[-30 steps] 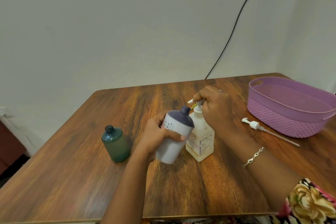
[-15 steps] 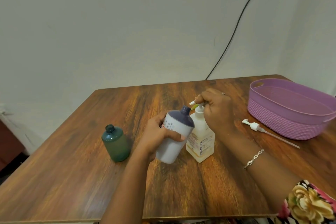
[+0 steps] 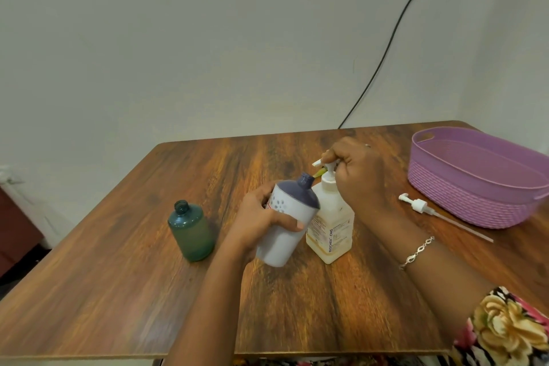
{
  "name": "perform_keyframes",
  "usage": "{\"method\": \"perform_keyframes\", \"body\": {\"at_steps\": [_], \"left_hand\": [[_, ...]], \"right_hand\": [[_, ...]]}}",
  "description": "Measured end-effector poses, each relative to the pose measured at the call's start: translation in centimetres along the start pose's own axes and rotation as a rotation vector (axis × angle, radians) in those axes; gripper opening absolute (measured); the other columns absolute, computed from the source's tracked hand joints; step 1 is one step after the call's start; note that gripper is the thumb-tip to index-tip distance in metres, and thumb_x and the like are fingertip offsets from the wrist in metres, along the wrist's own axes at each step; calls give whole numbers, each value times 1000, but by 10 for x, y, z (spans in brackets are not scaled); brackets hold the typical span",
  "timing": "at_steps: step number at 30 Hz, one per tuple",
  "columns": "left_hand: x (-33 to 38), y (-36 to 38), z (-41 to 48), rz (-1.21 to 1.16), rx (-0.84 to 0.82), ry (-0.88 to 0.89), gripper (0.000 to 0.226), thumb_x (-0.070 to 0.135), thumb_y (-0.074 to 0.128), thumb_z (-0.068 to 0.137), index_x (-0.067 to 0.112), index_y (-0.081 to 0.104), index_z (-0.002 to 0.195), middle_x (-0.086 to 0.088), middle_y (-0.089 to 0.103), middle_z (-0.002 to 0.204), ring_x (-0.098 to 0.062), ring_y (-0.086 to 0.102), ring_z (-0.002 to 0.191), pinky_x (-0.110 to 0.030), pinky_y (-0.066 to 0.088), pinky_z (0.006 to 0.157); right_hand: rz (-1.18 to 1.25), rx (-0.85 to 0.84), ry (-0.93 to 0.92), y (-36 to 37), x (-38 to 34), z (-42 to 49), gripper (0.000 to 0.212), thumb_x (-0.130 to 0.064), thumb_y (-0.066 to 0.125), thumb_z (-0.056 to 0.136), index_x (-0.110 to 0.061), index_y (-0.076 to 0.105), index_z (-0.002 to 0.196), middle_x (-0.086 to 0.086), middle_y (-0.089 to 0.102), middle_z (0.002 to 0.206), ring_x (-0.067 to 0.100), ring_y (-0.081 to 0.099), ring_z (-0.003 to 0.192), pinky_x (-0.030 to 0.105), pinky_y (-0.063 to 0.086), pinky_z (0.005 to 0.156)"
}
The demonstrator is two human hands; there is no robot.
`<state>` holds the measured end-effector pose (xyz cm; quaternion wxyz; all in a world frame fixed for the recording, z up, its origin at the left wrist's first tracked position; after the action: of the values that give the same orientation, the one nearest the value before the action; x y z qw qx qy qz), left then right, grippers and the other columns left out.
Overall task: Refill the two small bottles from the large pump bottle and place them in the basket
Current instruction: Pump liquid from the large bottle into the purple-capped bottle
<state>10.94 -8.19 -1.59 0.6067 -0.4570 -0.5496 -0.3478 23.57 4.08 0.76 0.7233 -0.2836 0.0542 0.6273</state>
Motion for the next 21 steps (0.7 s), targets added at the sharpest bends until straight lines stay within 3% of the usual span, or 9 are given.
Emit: {"method": "perform_keyframes", "body": {"at_steps": [9, 17, 21], "left_hand": [[-9, -1, 4, 34, 6, -9, 69, 15, 73, 47, 17, 59, 115, -8, 63, 111, -27, 60, 99, -43, 53, 79], [-5, -1, 2, 6, -7, 5, 64, 14, 71, 48, 17, 59, 111, -8, 63, 110, -25, 61, 95, -33, 53, 70], [-4, -3, 6, 3, -13, 9, 67, 14, 71, 49, 16, 58, 115, -10, 62, 112, -29, 60, 99, -42, 53, 77]], "right_hand": [[-53, 58, -68, 10, 5, -8, 25, 7, 40, 72, 3, 62, 60, 14, 60, 60, 27, 56, 58, 37, 48, 49], [41, 16, 3, 2, 6, 2, 22, 4, 43, 74, 4, 64, 65, 14, 63, 67, 26, 59, 64, 44, 51, 59], [-34, 39, -65, 7, 4, -2, 20, 9, 46, 71, 3, 62, 61, 14, 61, 62, 27, 57, 59, 38, 49, 52]]}}
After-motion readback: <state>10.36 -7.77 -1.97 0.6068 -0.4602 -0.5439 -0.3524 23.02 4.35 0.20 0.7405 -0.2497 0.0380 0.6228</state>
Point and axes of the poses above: each hand's wrist, its own z-axis towards the middle knuckle, its own y-axis out of the palm, x = y × z, the point moved 1 cm from there along z, towards the middle knuckle
